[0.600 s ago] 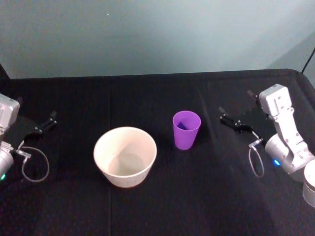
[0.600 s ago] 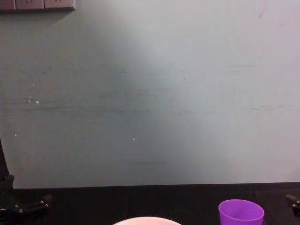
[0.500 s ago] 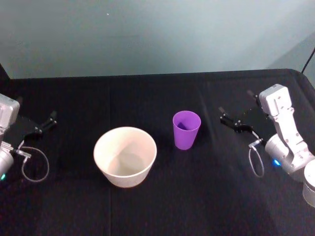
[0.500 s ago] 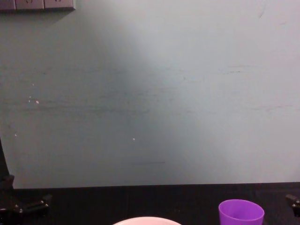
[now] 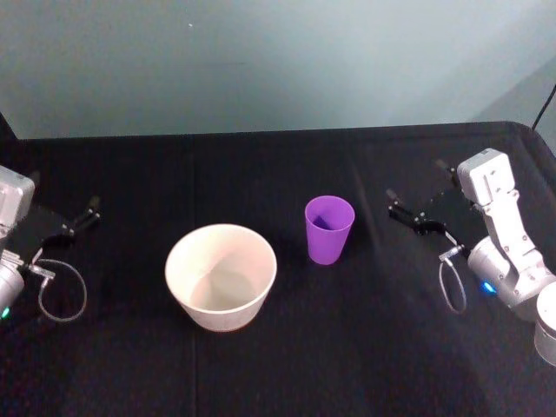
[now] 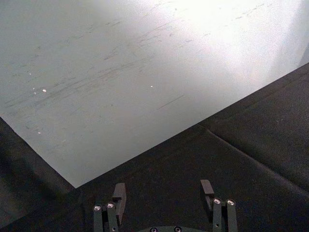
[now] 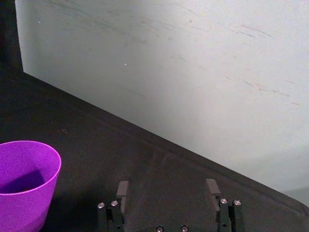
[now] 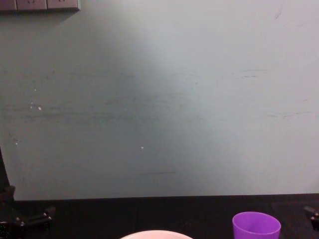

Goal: Pick up the cup and pour the mung beans from the cup into the bowl.

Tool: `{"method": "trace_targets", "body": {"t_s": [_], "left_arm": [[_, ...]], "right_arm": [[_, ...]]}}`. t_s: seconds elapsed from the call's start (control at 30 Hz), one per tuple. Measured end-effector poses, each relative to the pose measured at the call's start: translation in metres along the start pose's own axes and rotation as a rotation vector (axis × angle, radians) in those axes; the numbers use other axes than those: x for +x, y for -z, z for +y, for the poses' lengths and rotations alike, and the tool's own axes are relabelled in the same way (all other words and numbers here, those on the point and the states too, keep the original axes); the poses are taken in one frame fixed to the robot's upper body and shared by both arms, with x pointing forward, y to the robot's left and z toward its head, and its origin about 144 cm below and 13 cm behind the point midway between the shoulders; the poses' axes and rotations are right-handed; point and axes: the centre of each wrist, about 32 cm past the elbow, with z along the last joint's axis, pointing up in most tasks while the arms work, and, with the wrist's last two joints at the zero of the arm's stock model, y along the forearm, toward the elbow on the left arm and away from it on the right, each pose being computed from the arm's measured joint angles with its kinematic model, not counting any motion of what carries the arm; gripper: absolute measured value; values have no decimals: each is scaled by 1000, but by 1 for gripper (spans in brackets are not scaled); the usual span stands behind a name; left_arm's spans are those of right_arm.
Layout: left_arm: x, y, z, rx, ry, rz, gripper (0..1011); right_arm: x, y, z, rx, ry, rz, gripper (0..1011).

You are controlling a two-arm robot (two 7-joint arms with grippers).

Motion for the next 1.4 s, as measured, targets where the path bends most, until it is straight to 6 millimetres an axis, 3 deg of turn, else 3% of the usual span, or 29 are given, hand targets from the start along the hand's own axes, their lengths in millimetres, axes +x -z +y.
{"method": "trace_targets", "body": {"t_s": [0.87, 1.17, 1.4], "left_arm": [[0, 0, 0, 0, 0, 0, 1000], [0, 0, 0, 0, 0, 0, 1000], [0, 0, 0, 0, 0, 0, 1000]], "right_arm": [[0, 0, 0, 0, 0, 0, 1003], [0, 0, -21, 27, -26, 22, 1003], [1, 12, -35, 45, -104, 123, 1002]]}}
